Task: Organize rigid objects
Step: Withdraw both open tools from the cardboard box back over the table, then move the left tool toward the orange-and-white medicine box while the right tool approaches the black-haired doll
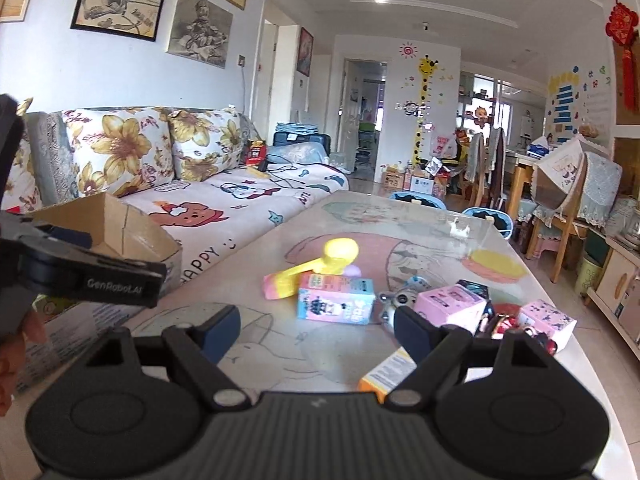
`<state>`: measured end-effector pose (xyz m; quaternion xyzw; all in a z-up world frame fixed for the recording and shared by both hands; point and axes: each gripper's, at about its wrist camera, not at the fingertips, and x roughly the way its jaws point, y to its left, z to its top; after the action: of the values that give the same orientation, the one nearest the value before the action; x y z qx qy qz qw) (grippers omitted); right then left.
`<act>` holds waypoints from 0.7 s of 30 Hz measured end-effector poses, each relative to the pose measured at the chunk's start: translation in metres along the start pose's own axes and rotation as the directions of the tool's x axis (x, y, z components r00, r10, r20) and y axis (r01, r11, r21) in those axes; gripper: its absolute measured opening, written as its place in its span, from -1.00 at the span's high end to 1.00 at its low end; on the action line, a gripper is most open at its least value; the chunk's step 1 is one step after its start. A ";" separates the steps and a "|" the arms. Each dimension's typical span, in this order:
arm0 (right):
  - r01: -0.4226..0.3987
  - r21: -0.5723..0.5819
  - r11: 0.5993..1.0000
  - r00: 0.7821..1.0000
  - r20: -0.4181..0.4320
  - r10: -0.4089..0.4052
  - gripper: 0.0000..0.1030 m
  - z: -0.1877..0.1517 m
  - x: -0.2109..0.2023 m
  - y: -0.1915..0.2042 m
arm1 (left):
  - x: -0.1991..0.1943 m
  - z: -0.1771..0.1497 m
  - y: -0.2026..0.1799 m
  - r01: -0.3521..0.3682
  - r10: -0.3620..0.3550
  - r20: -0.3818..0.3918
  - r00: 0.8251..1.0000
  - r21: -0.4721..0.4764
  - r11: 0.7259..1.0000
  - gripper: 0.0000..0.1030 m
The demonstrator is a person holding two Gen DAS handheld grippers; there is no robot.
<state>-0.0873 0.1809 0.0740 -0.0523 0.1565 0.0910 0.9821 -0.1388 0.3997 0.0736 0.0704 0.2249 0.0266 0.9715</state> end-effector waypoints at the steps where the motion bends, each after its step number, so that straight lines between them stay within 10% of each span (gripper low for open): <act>1: 0.020 0.001 1.000 1.000 0.002 -0.020 -0.63 -0.002 -0.001 -0.005 | -0.001 0.000 -0.003 0.009 -0.009 0.002 1.000 0.010 1.000 -1.00; 21: 0.271 0.315 0.909 0.961 -0.136 -0.239 -0.67 -0.034 0.030 -0.156 | 0.010 -0.012 -0.056 0.209 -0.205 -0.039 0.978 0.198 0.958 -1.00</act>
<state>-0.0392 0.0288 0.0442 0.0890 0.2074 -0.0683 0.9718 -0.1343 0.3468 0.0499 0.1438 0.2412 -0.0974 0.9548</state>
